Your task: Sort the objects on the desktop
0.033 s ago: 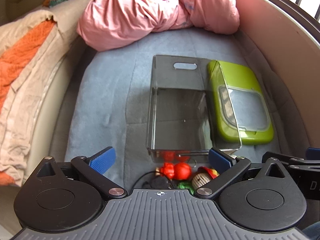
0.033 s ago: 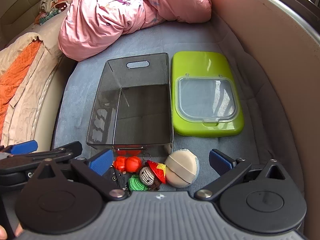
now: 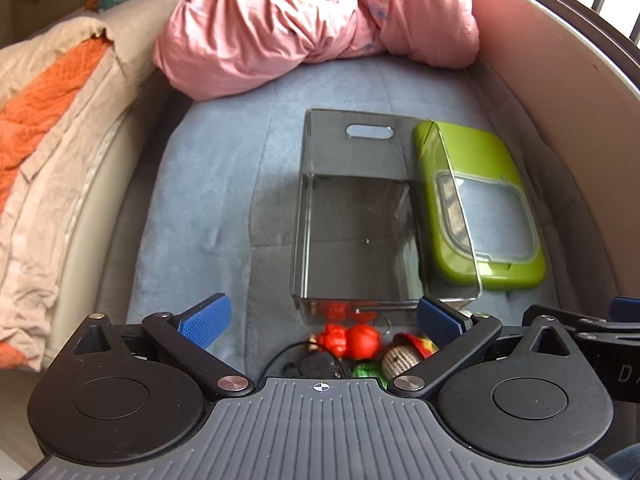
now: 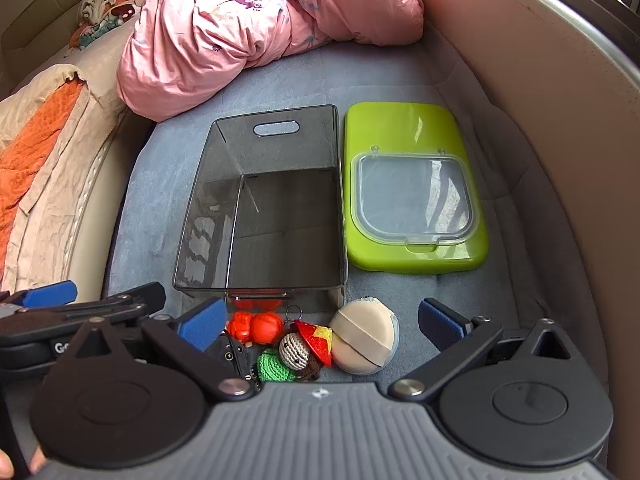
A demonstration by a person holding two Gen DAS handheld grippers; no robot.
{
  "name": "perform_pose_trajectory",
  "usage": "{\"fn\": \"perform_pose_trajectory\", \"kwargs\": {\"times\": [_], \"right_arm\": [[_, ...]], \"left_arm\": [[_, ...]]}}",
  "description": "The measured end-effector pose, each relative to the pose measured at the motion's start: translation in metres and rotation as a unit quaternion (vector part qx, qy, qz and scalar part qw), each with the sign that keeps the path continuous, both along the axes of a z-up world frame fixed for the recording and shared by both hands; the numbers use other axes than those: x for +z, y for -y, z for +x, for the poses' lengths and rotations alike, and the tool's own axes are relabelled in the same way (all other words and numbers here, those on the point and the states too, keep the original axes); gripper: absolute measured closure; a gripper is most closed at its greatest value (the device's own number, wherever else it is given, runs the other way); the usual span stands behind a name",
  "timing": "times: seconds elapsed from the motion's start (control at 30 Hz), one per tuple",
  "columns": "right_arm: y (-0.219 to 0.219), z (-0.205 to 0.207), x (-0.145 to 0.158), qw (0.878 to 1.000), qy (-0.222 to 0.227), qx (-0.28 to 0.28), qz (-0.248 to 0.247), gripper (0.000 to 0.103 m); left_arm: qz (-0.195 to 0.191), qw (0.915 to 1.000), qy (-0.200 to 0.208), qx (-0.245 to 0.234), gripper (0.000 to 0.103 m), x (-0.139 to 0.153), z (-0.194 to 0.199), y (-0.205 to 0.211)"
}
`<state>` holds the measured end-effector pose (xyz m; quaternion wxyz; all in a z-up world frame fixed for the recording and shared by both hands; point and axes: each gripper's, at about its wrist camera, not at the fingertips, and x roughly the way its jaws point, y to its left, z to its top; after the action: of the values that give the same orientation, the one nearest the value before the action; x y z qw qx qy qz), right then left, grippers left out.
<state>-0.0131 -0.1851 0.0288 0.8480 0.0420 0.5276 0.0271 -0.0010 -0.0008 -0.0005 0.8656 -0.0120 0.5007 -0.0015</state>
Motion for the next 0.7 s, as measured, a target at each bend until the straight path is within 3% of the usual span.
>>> {"fn": "perform_pose_trajectory", "kwargs": {"times": [0.3,0.4,0.7], "right_arm": [[-0.003,0.0004,-0.001,1.0,-0.005,0.004,0.0,0.0],[-0.0041,0.0005,-0.0014,1.0,-0.007,0.005,0.0,0.0],[-0.0058,-0.0001,-0.0017,1.0,-0.009,0.008,0.0,0.0]], "left_arm": [[0.015,0.9995,0.026,-0.004,0.0,-0.0031,-0.0056,0.0047],[0.012,0.9998,0.007,0.011,0.0,-0.0032,0.0008,0.0066],[0.001,1.0,0.001,0.007,0.0,0.0007,-0.0019,-0.0002]]}}
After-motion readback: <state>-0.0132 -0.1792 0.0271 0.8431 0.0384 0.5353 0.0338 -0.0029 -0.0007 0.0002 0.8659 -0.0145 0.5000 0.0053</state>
